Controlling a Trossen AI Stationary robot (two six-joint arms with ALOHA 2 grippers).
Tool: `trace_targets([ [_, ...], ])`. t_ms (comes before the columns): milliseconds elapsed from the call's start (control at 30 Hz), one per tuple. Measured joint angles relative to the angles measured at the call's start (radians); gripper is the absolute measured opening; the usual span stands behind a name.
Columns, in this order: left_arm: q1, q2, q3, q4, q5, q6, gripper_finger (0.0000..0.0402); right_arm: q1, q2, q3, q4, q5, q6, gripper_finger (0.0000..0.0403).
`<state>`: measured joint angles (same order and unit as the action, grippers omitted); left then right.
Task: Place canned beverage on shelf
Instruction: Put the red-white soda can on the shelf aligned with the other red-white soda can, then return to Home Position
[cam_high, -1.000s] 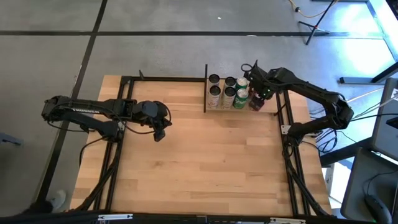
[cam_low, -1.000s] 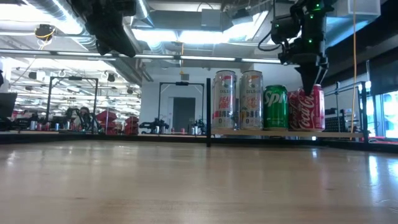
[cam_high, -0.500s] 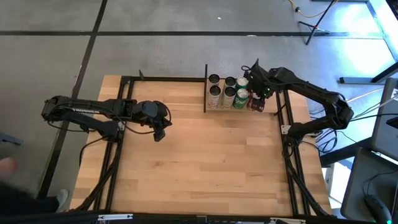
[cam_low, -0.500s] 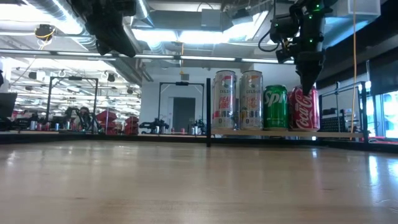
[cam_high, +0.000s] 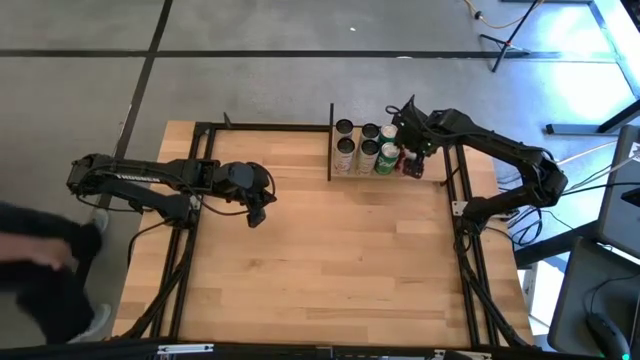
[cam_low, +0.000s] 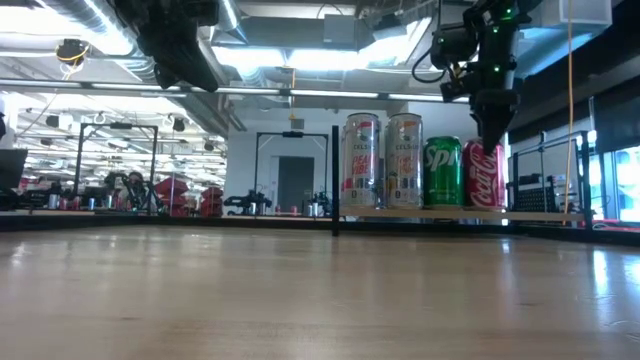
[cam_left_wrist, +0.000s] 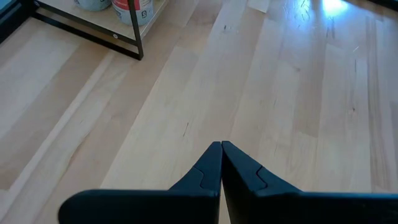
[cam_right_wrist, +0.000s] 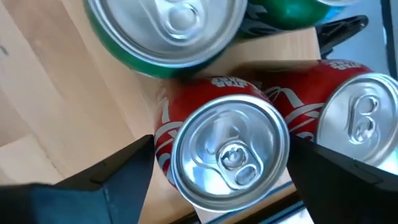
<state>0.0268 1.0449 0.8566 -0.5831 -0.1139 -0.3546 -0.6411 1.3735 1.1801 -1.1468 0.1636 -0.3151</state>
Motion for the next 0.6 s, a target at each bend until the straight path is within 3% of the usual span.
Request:
trace_targets([
  [400,0.0,0.0,0.0,0.0,0.0,0.0,0.0003,0.0,0.0,0.083,-0.049,-0.009,0.024,0.0348],
  [600,0.0,0.0,0.0,0.0,0.0,-0.009,0.0003,0.018,-0.001,0.199,-0.131,-0.083,0.081,0.0348],
])
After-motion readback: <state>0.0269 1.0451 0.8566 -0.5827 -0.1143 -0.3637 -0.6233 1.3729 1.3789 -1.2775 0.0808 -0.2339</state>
